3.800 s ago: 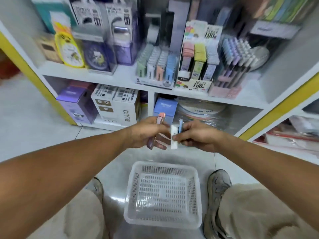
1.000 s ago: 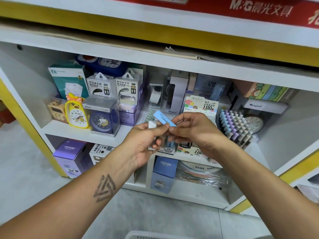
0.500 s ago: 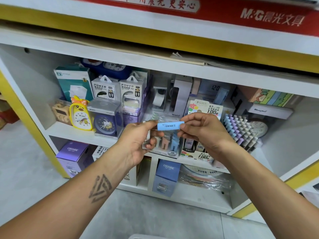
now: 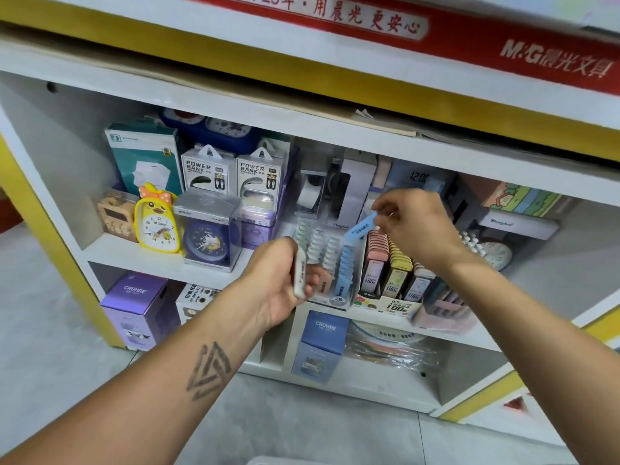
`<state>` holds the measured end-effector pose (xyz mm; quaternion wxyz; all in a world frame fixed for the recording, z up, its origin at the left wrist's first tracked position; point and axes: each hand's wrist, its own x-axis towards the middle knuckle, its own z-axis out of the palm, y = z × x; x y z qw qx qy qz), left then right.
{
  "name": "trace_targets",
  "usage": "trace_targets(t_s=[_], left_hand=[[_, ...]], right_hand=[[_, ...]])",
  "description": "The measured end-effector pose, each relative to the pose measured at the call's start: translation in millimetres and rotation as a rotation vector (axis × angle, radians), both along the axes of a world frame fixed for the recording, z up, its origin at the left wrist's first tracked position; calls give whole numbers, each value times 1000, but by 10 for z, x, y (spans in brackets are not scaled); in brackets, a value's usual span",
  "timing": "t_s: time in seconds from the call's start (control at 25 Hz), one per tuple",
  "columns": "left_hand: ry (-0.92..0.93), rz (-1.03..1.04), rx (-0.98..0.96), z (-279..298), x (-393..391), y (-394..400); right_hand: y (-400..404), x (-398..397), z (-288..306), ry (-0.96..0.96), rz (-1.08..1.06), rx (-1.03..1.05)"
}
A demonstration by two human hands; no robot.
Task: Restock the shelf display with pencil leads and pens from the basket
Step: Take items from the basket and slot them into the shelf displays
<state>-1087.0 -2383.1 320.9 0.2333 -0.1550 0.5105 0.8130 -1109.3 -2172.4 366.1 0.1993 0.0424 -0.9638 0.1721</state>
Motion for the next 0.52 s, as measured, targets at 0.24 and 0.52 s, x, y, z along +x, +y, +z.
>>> trace_targets(t_s=[0.24, 0.52], left_hand=[[-6, 24, 4, 40, 12, 2], [-31, 35, 43, 53, 9, -30]], right_hand=[[-243, -336, -142, -123, 10, 510], [-287, -466, -308, -226, 14, 529]])
